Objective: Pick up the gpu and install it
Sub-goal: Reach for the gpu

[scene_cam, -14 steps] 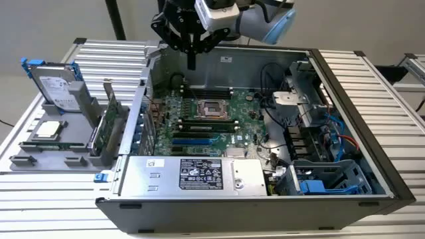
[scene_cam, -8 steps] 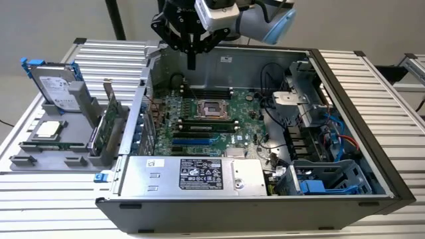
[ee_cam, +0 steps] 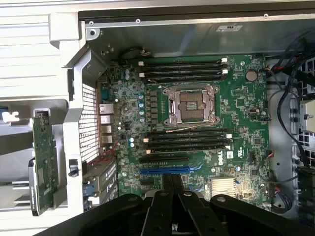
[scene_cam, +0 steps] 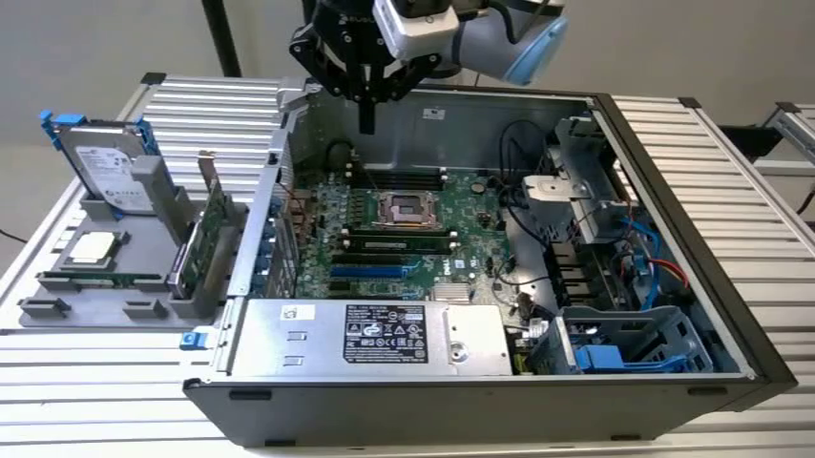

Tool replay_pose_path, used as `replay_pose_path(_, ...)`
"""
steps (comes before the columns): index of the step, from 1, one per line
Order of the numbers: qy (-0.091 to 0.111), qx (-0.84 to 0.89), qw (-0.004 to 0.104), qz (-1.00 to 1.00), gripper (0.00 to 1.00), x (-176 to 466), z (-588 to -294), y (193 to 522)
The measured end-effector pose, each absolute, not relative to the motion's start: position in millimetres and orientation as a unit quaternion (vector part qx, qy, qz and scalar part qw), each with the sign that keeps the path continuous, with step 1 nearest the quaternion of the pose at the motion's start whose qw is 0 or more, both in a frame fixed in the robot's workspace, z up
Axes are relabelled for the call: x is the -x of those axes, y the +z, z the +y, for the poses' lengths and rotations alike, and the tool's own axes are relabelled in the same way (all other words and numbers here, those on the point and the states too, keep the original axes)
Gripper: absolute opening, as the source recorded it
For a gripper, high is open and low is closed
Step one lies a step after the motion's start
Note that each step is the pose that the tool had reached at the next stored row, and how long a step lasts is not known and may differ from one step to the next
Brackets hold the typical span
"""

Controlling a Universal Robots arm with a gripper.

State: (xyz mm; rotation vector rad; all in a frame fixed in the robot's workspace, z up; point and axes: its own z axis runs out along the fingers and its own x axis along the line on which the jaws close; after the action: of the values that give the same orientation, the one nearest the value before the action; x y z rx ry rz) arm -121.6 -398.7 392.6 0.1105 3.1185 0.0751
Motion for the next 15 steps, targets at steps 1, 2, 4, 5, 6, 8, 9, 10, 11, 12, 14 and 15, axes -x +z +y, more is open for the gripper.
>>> replay_pose_path(1,0.024,-0.035,0.01,0.999,0.0,122.6,-398.8,392.6)
replay_pose_path(2,0.024,-0.035,0.01,0.999,0.0,123.5,-398.8,392.6)
replay_pose_path(4,0.024,-0.035,0.01,0.999,0.0,125.6,-398.8,392.7)
replay_pose_path(5,0.024,-0.035,0.01,0.999,0.0,127.1,-398.8,392.6)
replay_pose_path(6,0.024,-0.035,0.01,0.999,0.0,128.6,-398.8,392.6)
replay_pose_path(8,0.024,-0.035,0.01,0.999,0.0,131.4,-398.8,392.6)
replay_pose_path(9,0.024,-0.035,0.01,0.999,0.0,132.7,-398.8,392.6)
replay_pose_path(10,0.024,-0.035,0.01,0.999,0.0,133.8,-398.8,392.6)
replay_pose_path(11,0.024,-0.035,0.01,0.999,0.0,134.8,-398.8,392.6)
replay_pose_path(12,0.024,-0.035,0.01,0.999,0.0,135.7,-398.8,392.6)
replay_pose_path(14,0.024,-0.035,0.01,0.999,0.0,137.5,-398.8,392.6)
replay_pose_path(15,0.024,-0.035,0.01,0.999,0.0,138.3,-398.8,392.6)
